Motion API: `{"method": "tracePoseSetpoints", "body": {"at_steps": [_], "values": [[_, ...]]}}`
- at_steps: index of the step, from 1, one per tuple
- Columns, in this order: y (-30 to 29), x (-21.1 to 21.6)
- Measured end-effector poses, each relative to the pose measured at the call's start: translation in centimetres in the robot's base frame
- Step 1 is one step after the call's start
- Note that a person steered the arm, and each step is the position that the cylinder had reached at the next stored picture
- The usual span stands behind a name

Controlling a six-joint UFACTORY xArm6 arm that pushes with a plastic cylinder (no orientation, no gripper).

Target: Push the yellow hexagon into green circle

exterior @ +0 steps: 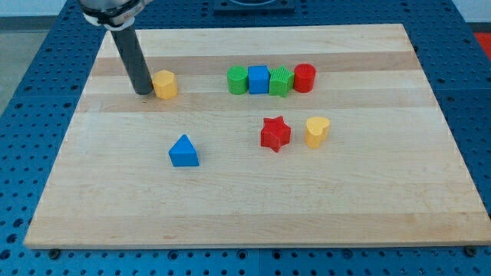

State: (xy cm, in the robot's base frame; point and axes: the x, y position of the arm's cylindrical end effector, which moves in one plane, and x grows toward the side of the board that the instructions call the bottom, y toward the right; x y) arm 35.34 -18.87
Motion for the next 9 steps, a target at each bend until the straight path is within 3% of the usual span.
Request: {"method": "tracePoseSetpoints", "body": {"at_steps": [9], "values": [[6.2,-0.5]]}}
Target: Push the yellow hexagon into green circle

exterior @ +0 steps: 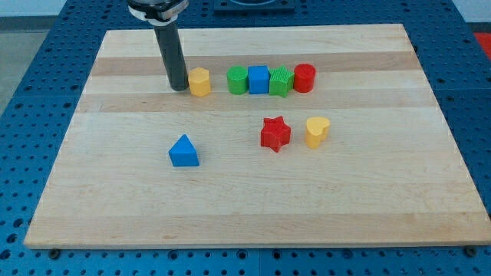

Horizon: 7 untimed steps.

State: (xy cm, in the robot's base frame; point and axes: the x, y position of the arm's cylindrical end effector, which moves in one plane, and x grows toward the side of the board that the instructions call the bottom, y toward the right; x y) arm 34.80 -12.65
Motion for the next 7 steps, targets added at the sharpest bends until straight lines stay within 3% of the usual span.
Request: {"method": "tracePoseSetpoints", "body": {"at_steps": [7], "values": [[2.6,0.0]]}}
